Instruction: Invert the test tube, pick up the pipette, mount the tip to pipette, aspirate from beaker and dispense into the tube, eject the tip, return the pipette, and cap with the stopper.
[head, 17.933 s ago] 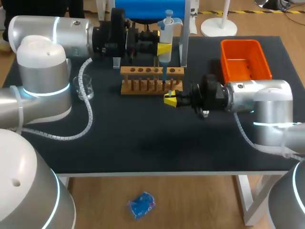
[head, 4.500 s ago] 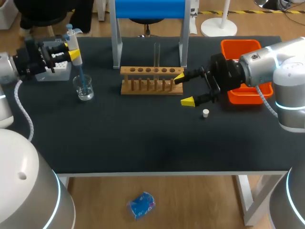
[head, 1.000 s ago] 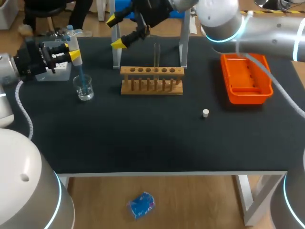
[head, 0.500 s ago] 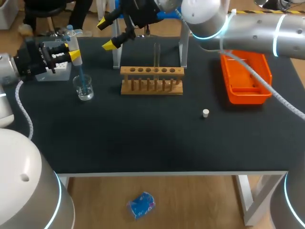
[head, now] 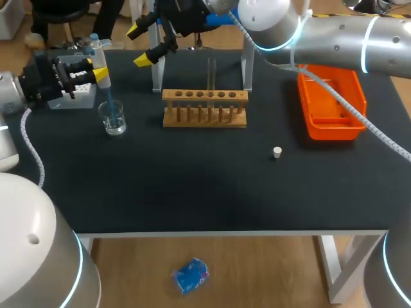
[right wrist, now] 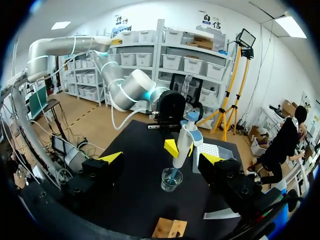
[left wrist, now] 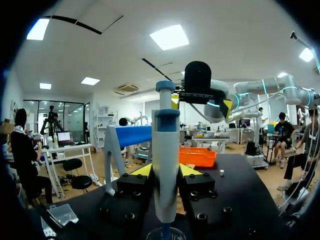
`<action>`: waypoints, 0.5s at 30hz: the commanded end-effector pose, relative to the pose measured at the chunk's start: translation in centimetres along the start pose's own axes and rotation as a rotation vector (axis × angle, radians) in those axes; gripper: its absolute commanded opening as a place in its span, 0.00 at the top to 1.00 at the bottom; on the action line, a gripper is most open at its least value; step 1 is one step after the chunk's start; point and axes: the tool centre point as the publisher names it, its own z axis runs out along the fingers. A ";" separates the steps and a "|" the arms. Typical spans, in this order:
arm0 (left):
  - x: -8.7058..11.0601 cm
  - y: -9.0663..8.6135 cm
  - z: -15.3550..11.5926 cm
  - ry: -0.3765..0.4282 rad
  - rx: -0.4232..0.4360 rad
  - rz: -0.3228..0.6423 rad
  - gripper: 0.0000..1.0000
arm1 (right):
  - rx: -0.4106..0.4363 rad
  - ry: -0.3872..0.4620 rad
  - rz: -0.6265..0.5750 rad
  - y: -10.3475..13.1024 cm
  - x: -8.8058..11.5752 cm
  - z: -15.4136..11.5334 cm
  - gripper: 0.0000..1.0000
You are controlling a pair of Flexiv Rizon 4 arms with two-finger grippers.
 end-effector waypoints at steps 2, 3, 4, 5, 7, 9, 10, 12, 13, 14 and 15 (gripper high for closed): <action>0.0 0.0 0.0 0.000 0.001 0.001 1.00 | -0.013 -0.010 0.004 0.4 -0.4 0.3 0.10; 0.0 0.0 0.0 0.000 0.001 0.001 1.00 | -0.013 -0.011 0.006 0.6 -0.6 0.4 0.55; 0.0 0.0 0.0 0.000 0.001 0.001 1.00 | -0.012 -0.017 0.003 0.9 -0.7 0.5 0.73; 0.0 0.0 0.0 0.000 0.001 0.001 1.00 | -0.013 -0.018 0.002 1.2 -0.8 0.5 1.00; 0.0 0.0 0.0 0.000 0.001 0.001 1.00 | -0.030 -0.024 -0.016 1.7 -1.0 0.5 1.00; 0.0 0.0 0.0 0.000 0.001 0.001 1.00 | -0.021 -0.029 -0.015 2.2 -1.2 0.5 1.00; 0.0 0.0 0.0 0.000 0.001 0.001 1.00 | -0.026 -0.032 -0.012 2.5 -1.2 0.5 1.00; 0.0 0.0 0.0 0.000 0.001 0.001 1.00 | -0.036 -0.040 -0.009 3.0 -1.3 0.4 1.00; 0.0 0.0 0.0 0.000 0.001 0.001 1.00 | -0.045 -0.047 0.002 3.1 -1.3 0.5 1.00; 0.0 0.0 0.0 0.000 0.001 0.001 1.00 | -0.057 -0.051 0.008 3.3 -1.3 0.5 1.00; 0.0 0.0 0.0 0.000 0.001 0.001 1.00 | -0.060 -0.055 0.008 3.5 -1.2 0.5 1.00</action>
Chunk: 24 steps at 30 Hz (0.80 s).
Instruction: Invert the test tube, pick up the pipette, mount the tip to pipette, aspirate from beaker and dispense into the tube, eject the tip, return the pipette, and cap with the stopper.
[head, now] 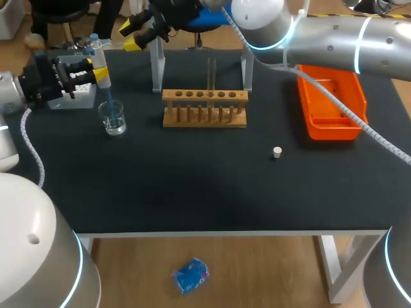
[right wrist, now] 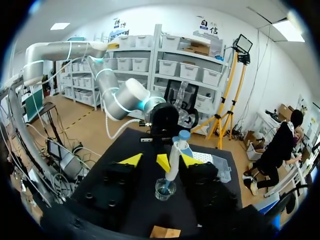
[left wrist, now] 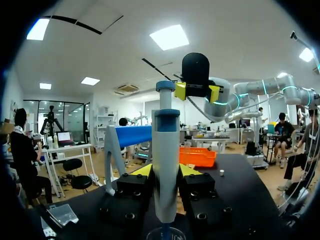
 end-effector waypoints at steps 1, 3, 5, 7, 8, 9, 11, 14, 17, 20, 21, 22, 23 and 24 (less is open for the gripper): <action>0.0 0.0 0.0 -0.001 0.001 0.001 1.00 | -0.006 -0.012 0.003 0.6 0.1 0.2 1.00; 0.0 0.0 0.0 -0.001 0.001 0.001 1.00 | -0.023 -0.016 0.009 1.0 0.2 0.3 1.00; 0.0 0.0 0.0 -0.001 0.001 0.001 1.00 | -0.024 -0.017 0.012 1.5 0.2 0.5 1.00; 0.0 0.0 0.0 -0.001 0.001 0.001 1.00 | -0.043 -0.019 0.025 2.0 0.4 0.8 1.00; 0.0 0.0 0.0 -0.001 0.001 0.001 1.00 | -0.043 -0.019 0.026 2.2 0.4 1.0 1.00; 0.0 0.0 0.0 -0.001 0.001 0.001 1.00 | -0.043 -0.017 0.026 2.4 0.4 1.1 1.00; 0.0 0.0 0.0 -0.001 0.001 0.001 1.00 | -0.055 -0.016 0.030 2.8 0.5 1.4 1.00; 0.0 0.0 0.0 -0.001 0.001 0.001 1.00 | -0.061 -0.014 0.032 3.2 0.4 2.0 1.00; 0.0 0.0 0.0 -0.001 0.001 0.001 1.00 | -0.066 -0.014 0.036 3.3 0.0 2.6 1.00; 0.0 0.0 0.0 -0.001 0.001 0.001 1.00 | -0.071 -0.007 0.045 3.3 -0.5 3.3 1.00; 0.0 0.0 0.0 -0.001 0.001 0.001 1.00 | -0.074 -0.004 0.048 3.2 -0.7 3.5 1.00; 0.0 0.0 0.0 -0.001 0.001 0.001 1.00 | -0.078 -0.004 0.051 3.2 -0.9 3.7 1.00; 0.0 0.0 0.0 -0.001 0.001 0.001 1.00 | -0.081 -0.004 0.054 3.2 -1.0 3.8 1.00; 0.0 0.0 0.0 -0.001 0.001 0.001 1.00 | -0.085 -0.001 0.057 3.1 -1.2 4.0 1.00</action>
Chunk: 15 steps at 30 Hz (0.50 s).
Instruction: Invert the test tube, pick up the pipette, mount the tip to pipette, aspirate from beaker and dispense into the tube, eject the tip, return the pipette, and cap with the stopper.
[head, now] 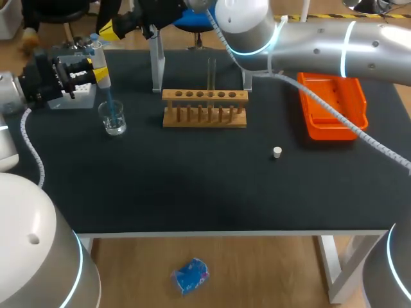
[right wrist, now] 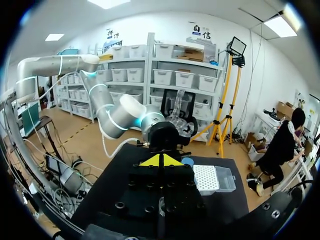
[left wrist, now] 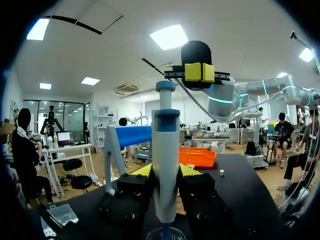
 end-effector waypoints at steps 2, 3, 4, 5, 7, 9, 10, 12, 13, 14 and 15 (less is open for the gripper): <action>0.0 0.0 0.0 -0.001 0.001 0.001 1.00 | -0.012 0.016 0.004 -0.2 -1.5 1.2 1.00; 0.0 0.0 0.0 -0.001 0.001 0.001 1.00 | -0.018 0.021 0.007 -0.2 -1.6 1.4 1.00; 0.0 0.0 0.0 -0.001 0.001 0.001 1.00 | -0.022 0.021 0.008 -0.2 -1.7 1.4 1.00; 0.0 0.0 0.0 -0.001 0.001 0.001 1.00 | -0.022 0.021 0.008 -0.2 -1.9 1.4 1.00; 0.0 0.0 0.0 -0.001 0.001 0.001 1.00 | -0.028 0.023 0.009 -0.1 -2.2 1.5 1.00; 0.0 0.0 0.0 -0.001 0.001 0.001 1.00 | -0.029 0.024 0.010 0.0 -2.5 1.5 1.00; 0.0 0.0 0.0 -0.001 0.001 0.001 1.00 | -0.029 0.024 0.009 0.0 -2.6 1.5 1.00; 0.0 0.0 0.0 -0.001 0.001 0.001 1.00 | -0.030 0.025 0.008 0.1 -2.8 1.6 1.00; 0.0 0.0 0.0 -0.001 0.001 0.001 1.00 | -0.030 0.026 0.007 0.1 -2.9 1.6 1.00; 0.0 0.0 0.0 -0.001 0.001 0.001 1.00 | -0.030 0.027 0.006 0.1 -2.9 1.7 1.00; 0.0 0.0 0.0 -0.001 0.001 0.001 1.00 | -0.030 0.029 0.006 0.1 -3.0 1.7 1.00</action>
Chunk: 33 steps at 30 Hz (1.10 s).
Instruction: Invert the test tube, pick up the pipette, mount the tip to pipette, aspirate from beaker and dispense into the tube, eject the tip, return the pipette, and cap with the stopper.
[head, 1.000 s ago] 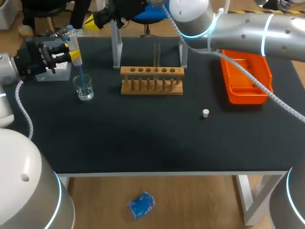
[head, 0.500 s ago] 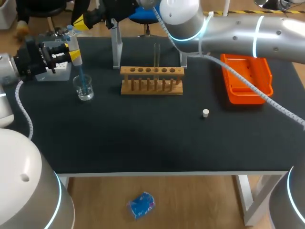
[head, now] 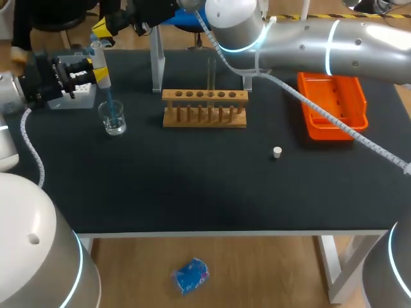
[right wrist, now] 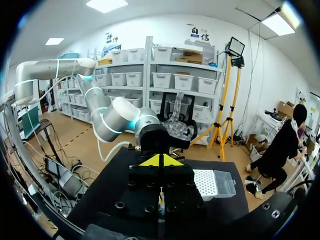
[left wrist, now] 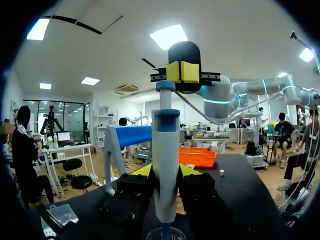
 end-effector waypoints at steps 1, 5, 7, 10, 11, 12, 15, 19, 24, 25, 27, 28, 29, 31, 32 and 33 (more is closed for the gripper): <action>0.0 0.0 0.0 -0.001 0.001 0.001 1.00 | 0.004 0.015 -0.001 0.1 -0.7 0.3 1.00; 0.0 0.0 0.0 -0.001 0.001 0.001 1.00 | 0.003 0.020 -0.002 0.0 -0.6 0.5 1.00; 0.0 0.0 0.0 -0.001 0.001 0.001 1.00 | 0.003 0.021 -0.001 -0.1 -0.6 0.5 1.00; 0.0 0.0 0.0 -0.001 0.001 0.001 1.00 | 0.004 0.023 0.001 -0.1 -0.5 0.5 1.00; 0.0 0.0 0.0 -0.001 0.001 0.001 1.00 | 0.004 0.023 0.002 -0.2 -0.5 0.5 1.00; 0.0 0.0 0.0 -0.001 0.001 0.001 1.00 | 0.004 0.023 0.002 -0.2 -0.5 0.6 1.00; 0.0 0.0 0.0 -0.001 0.001 0.001 1.00 | 0.004 0.025 0.003 -0.3 -0.4 0.7 1.00; 0.0 0.0 0.0 -0.001 0.001 0.001 1.00 | 0.003 0.028 0.004 -0.4 -0.4 0.8 1.00; 0.0 0.0 0.0 -0.001 0.001 0.001 1.00 | 0.002 0.028 0.002 -0.4 -0.6 1.0 1.00; 0.0 0.0 0.0 -0.001 0.001 0.001 1.00 | 0.002 0.029 0.002 -0.4 -0.6 1.0 1.00; 0.0 0.0 0.0 -0.001 0.001 0.001 1.00 | 0.003 0.028 0.001 -0.4 -0.7 1.0 1.00; 0.0 0.0 0.0 -0.001 0.001 0.001 1.00 | 0.003 0.029 0.001 -0.4 -0.7 1.0 1.00; 0.0 0.0 0.0 -0.001 0.001 0.001 1.00 | 0.004 0.028 0.001 -0.4 -0.7 1.0 1.00; 0.0 0.0 0.0 -0.001 0.001 0.001 1.00 | 0.005 0.028 0.001 -0.4 -0.8 1.0 1.00; 0.0 0.0 0.0 -0.001 0.001 0.001 1.00 | 0.006 0.027 0.001 -0.4 -0.8 1.0 1.00; 0.0 0.0 0.0 -0.001 0.001 0.001 1.00 | 0.006 0.025 0.000 -0.4 -0.9 1.0 1.00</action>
